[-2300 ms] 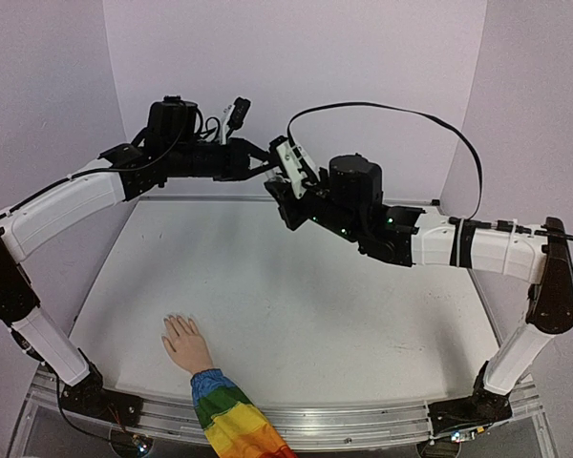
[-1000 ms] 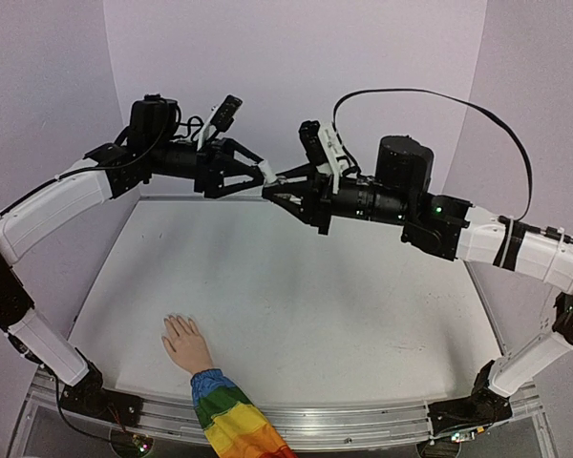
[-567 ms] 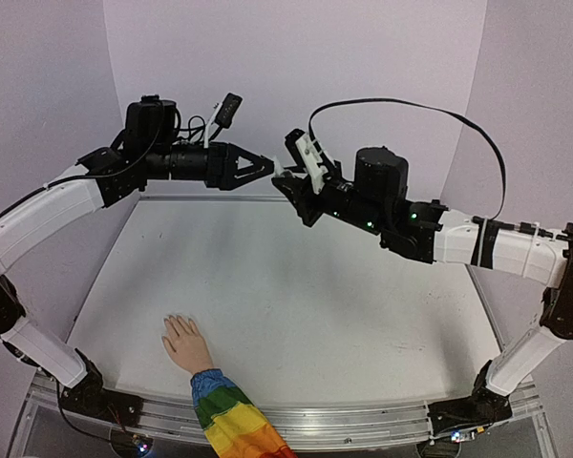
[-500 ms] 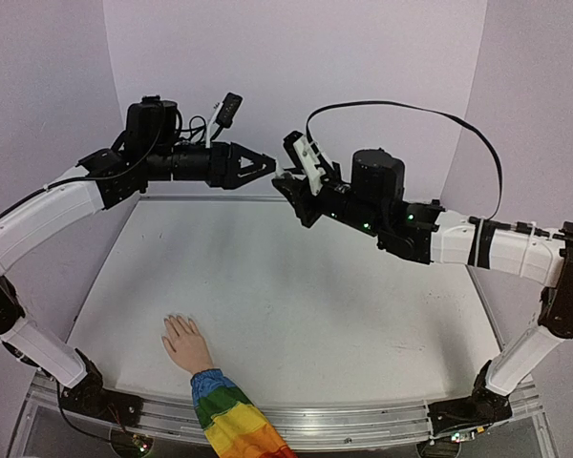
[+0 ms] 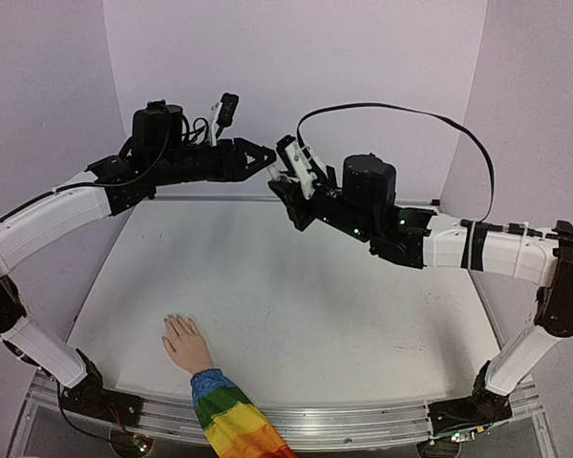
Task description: Paint the nails
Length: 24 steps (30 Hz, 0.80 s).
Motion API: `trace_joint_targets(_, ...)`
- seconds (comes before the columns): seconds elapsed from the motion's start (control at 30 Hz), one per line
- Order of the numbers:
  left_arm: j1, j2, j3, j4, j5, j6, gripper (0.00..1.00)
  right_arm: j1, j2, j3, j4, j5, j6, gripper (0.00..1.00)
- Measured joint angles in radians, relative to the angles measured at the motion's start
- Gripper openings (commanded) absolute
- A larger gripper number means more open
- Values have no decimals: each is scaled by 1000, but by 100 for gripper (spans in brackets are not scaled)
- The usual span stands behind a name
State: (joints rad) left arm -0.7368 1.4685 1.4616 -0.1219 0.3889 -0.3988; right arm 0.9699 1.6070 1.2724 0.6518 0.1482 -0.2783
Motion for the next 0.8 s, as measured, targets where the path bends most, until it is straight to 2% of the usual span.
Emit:
trace_joint_targets(0.13, -13, 11, 0, 21, 0, -9, 38, 10, 10, 2, 0, 10, -7, 0)
trace_joint_targets(0.37, -29, 26, 0, 31, 0, -22, 33, 19, 12, 4, 1, 26, -10, 0)
trace_joint_targets(0.53, -34, 27, 0, 35, -2, -22, 18, 21, 12, 4, 6, 31, -9, 0)
trace_joint_targets(0.8, -29, 28, -3, 37, 4, -14, 3, 24, 9, 4, 7, 30, 18, 0)
